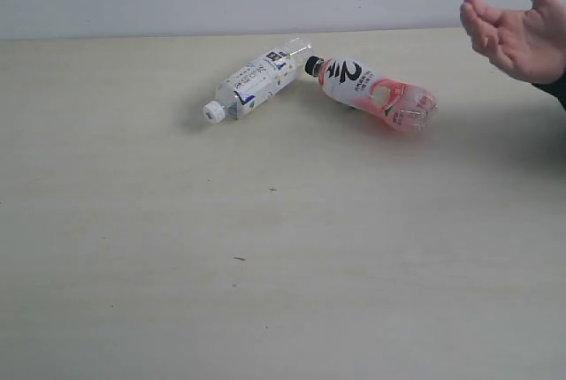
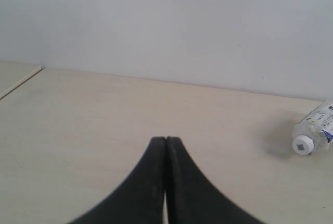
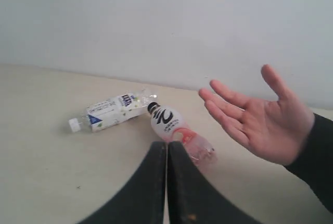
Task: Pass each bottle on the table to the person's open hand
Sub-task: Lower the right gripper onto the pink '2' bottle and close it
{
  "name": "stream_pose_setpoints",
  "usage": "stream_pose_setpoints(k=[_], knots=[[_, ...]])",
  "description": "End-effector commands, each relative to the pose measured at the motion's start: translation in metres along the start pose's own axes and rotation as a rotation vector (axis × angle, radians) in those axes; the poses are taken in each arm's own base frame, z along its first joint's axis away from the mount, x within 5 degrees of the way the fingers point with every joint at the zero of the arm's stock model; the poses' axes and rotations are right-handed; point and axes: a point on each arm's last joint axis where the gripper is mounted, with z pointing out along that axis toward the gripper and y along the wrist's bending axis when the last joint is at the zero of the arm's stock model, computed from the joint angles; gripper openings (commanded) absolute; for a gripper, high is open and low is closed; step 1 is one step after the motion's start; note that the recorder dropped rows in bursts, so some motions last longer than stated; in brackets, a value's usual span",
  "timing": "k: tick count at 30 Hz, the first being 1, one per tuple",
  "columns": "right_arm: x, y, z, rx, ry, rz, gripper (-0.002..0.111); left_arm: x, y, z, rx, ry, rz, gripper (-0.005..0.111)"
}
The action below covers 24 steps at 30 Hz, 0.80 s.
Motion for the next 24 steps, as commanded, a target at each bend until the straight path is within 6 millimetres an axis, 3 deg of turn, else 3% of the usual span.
stream_pose_setpoints(k=[1,6,10,17,24], knots=[[-0.024,0.003,0.033,-0.107,0.136,-0.017,0.002,0.000,0.000,0.000,0.007,-0.006,-0.001,0.000],[-0.053,-0.001,0.083,-0.195,0.348,-0.023,0.003,0.000,0.000,0.000,0.007,-0.006,-0.001,0.000],[-0.067,-0.011,0.133,-0.190,0.418,-0.016,0.014,0.000,0.000,0.000,0.007,-0.006,-0.001,0.000],[-0.056,-0.027,0.220,-0.226,0.609,0.011,0.032,0.000,0.000,0.000,0.007,-0.006,-0.001,0.000],[-0.052,-0.038,0.283,-0.232,0.661,-0.007,0.052,0.000,0.000,0.000,0.007,-0.006,-0.001,0.000]])
